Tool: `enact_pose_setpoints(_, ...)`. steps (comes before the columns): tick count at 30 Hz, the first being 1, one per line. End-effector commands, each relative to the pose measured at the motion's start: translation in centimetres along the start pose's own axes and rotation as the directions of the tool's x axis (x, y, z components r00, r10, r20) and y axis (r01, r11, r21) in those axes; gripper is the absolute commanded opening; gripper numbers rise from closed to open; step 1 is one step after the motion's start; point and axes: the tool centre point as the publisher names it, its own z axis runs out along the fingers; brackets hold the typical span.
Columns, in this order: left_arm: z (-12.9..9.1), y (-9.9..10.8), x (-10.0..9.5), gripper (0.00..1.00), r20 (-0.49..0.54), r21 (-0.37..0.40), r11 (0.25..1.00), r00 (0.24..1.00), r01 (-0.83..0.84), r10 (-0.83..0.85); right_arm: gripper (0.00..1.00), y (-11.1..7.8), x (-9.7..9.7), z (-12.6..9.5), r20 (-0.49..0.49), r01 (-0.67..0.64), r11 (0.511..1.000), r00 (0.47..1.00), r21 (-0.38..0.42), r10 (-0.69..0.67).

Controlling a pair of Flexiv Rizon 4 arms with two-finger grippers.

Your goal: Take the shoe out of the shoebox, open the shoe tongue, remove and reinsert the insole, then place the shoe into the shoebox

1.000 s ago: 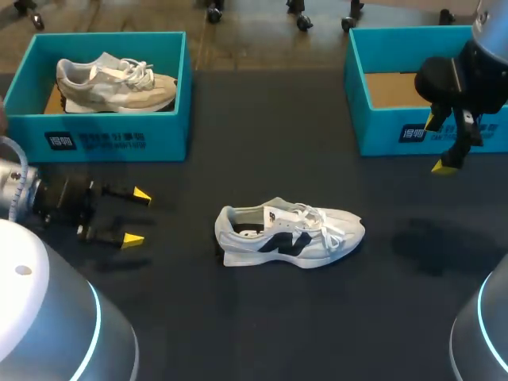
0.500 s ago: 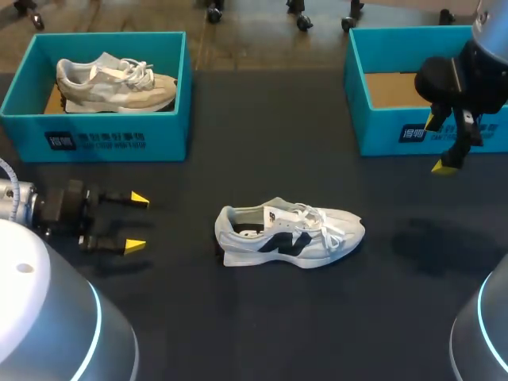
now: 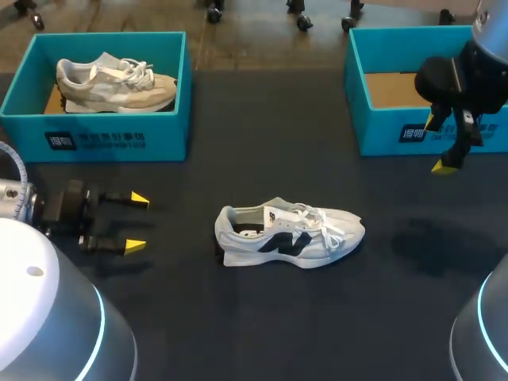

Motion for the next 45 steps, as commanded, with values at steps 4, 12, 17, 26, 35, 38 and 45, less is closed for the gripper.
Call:
enact_pose_setpoints(4, 0.0, 0.0, 0.0, 1.0, 0.001, 0.0, 1.0, 1.0, 0.0, 0.0, 1.0, 0.1, -0.1, 0.1, -0.002, -0.001, 1.0, 1.0, 0.003, 0.001)
enact_pose_setpoints(12, 1.6, -0.8, 0.9, 1.0, -0.009, 0.021, 1.0, 1.0, 0.002, -0.002, 1.0, 0.1, -0.1, 0.1, -0.002, -0.001, 1.0, 1.0, 0.003, 0.001)
enact_pose_setpoints(17, 2.9, -1.2, 1.4, 1.0, -0.008, 0.038, 0.999, 1.0, -0.003, 0.004, 1.0, 0.1, -0.1, 0.1, -0.002, -0.001, 1.0, 1.0, 0.003, 0.001)
enact_pose_setpoints(26, 5.4, -0.6, 2.1, 1.0, -0.013, 0.041, 0.999, 1.0, 0.004, -0.004, 1.0, 0.1, -0.1, 0.1, -0.002, -0.001, 1.0, 1.0, 0.003, 0.001)
enact_pose_setpoints(35, 8.2, -1.1, 2.5, 1.0, -0.026, 0.05, 0.999, 1.0, 0.017, -0.015, 1.0, 0.1, -0.1, 0.1, -0.002, -0.001, 1.0, 1.0, 0.003, 0.001)
enact_pose_setpoints(38, 9.0, -1.5, 2.6, 1.0, -0.043, 0.05, 0.999, 0.999, 0.015, -0.013, 1.0, 0.1, -0.1, 0.1, -0.002, -0.001, 1.0, 1.0, 0.003, 0.001)
enact_pose_setpoints(45, 11.0, -1.6, 2.4, 1.0, -0.04, 0.032, 0.999, 0.999, 0.025, -0.024, 1.0, 0.1, -0.1, 0.1, -0.002, -0.001, 1.0, 1.0, 0.003, 0.001)
